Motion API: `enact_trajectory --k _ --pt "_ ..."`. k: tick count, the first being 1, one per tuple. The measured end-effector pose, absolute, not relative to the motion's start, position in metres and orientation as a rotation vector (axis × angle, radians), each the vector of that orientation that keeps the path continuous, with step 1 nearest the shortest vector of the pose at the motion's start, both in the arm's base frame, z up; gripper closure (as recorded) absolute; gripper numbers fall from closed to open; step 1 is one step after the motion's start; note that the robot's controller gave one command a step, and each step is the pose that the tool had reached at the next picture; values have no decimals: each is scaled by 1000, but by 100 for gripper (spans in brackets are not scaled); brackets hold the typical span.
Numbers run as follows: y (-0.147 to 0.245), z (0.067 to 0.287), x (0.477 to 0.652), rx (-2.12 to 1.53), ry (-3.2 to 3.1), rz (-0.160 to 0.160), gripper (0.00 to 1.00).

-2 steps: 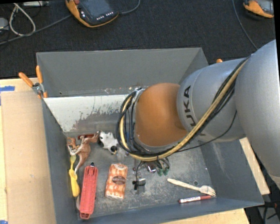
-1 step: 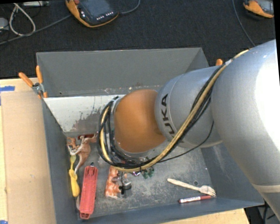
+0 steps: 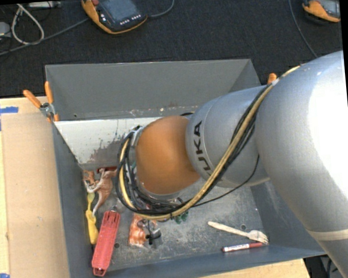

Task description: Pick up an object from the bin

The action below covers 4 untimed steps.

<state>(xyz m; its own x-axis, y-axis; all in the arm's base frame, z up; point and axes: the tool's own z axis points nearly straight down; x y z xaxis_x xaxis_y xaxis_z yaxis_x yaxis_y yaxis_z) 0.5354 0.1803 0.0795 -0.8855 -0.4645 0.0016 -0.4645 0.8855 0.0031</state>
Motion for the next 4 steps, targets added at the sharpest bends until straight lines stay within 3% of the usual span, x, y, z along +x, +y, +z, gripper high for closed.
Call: enact_trajectory --k 1,2,3,4 --pt "189 74 528 1280 -2871 -4 0" --pt "136 87 515 1648 -2670 -6 0" --pt "124 78 522 1362 -2829 -6 0" --pt "107 71 532 1486 -2769 -8 100"
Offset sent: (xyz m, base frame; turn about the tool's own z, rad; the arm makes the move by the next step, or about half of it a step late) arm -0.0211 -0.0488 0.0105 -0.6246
